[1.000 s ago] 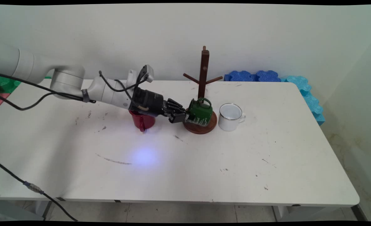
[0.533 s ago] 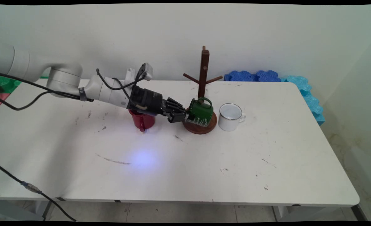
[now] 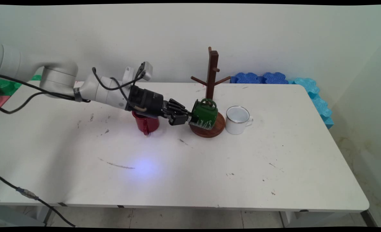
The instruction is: Place the picked object on the table
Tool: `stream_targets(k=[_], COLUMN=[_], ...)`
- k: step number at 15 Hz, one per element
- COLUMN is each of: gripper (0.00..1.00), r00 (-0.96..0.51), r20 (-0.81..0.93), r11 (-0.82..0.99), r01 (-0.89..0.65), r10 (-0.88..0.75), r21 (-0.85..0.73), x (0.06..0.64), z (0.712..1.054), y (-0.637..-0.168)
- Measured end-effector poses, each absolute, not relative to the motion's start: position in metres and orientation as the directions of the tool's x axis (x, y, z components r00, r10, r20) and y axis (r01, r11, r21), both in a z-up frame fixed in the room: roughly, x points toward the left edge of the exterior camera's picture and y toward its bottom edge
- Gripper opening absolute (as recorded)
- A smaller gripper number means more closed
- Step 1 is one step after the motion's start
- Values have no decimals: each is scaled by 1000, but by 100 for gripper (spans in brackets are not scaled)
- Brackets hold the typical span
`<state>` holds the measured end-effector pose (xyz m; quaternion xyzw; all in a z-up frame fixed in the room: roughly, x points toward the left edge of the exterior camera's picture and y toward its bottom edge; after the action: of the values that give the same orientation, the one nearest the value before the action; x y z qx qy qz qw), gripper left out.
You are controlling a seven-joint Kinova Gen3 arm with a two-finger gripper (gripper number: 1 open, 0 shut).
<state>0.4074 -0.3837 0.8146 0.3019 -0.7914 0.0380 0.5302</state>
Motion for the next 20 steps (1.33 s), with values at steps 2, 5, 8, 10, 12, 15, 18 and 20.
stream_targets(k=[2, 5, 8, 10, 12, 15, 18, 20], gripper=[0, 0, 0, 0, 0, 0, 0, 0], r00=[-259, -265, -271, -275, -281, -297, -324, -344], r20=[861, 858, 856, 856, 856, 857, 857, 856], r11=[817, 820, 823, 826, 829, 834, 842, 847], r01=[-514, -508, -502, -499, -497, -497, -497, -499], r10=[-438, -440, -440, -438, -434, -422, -402, -387], r21=[261, 263, 265, 263, 257, 239, 207, 183], x=[410, 414, 418, 420, 423, 428, 435, 441], z=[818, 823, 829, 833, 838, 848, 860, 868], y=[-379, -371, -364, -360, -357, -352, -346, -343])
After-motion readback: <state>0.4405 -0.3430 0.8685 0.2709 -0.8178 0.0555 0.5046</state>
